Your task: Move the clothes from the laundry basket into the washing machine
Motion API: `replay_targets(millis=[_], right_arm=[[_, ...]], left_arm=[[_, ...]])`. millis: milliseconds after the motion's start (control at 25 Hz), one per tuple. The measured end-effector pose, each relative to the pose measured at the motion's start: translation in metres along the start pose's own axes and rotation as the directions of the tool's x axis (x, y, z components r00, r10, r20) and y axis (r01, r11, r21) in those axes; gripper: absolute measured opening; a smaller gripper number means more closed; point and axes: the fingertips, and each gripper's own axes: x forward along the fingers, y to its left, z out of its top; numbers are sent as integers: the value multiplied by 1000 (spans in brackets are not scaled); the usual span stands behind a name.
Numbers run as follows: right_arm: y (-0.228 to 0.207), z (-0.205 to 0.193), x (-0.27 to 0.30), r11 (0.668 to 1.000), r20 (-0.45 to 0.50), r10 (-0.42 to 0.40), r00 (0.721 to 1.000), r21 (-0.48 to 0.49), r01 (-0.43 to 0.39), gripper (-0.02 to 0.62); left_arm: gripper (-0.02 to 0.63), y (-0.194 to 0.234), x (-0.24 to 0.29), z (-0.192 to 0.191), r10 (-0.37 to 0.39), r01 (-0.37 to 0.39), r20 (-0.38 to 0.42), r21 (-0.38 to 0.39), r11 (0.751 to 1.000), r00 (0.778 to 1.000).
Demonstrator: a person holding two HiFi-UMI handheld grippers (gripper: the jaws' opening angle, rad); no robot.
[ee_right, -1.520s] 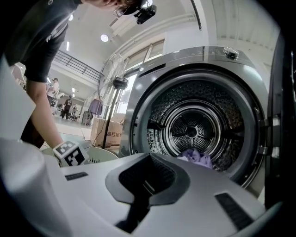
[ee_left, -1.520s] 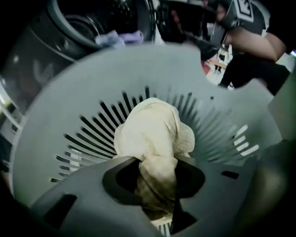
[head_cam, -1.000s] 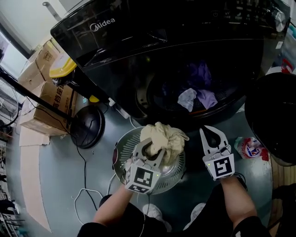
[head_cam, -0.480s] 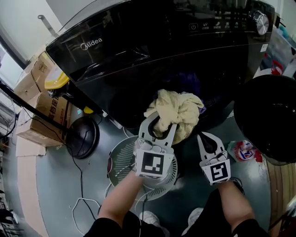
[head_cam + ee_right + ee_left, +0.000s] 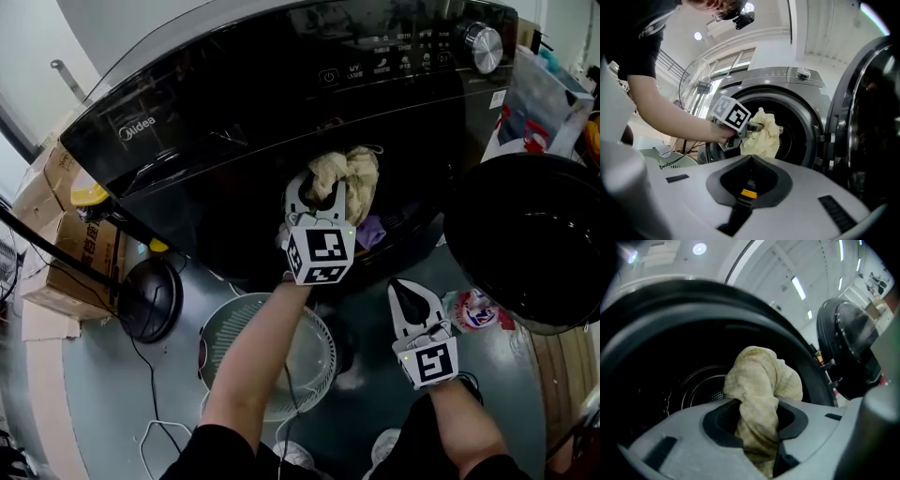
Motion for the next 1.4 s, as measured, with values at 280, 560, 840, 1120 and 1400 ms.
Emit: replay_targets(millis=[280, 560, 840, 1120, 1400], right_arm=[[5, 1, -1, 1000, 3, 21, 1000, 8, -21, 6], [10, -1, 5, 999, 3, 40, 999, 18, -40, 6], [14, -4, 9, 999, -6, 49, 999, 8, -49, 6], [22, 19, 10, 983, 23, 44, 999, 175, -48, 6], [44, 54, 9, 973, 60, 54, 997, 220, -66, 6]], left_arm=[[344, -14, 43, -111, -129, 56, -369, -201, 978, 921], [374, -24, 14, -101, -161, 76, -322, -262, 962, 933], [374, -36, -46, -55, -156, 98, -178, -300, 949, 972], [373, -33, -125, -30, -154, 125, -57, -341, 932, 986], [64, -2, -205, -36, -42, 19, -60, -353, 935, 997]])
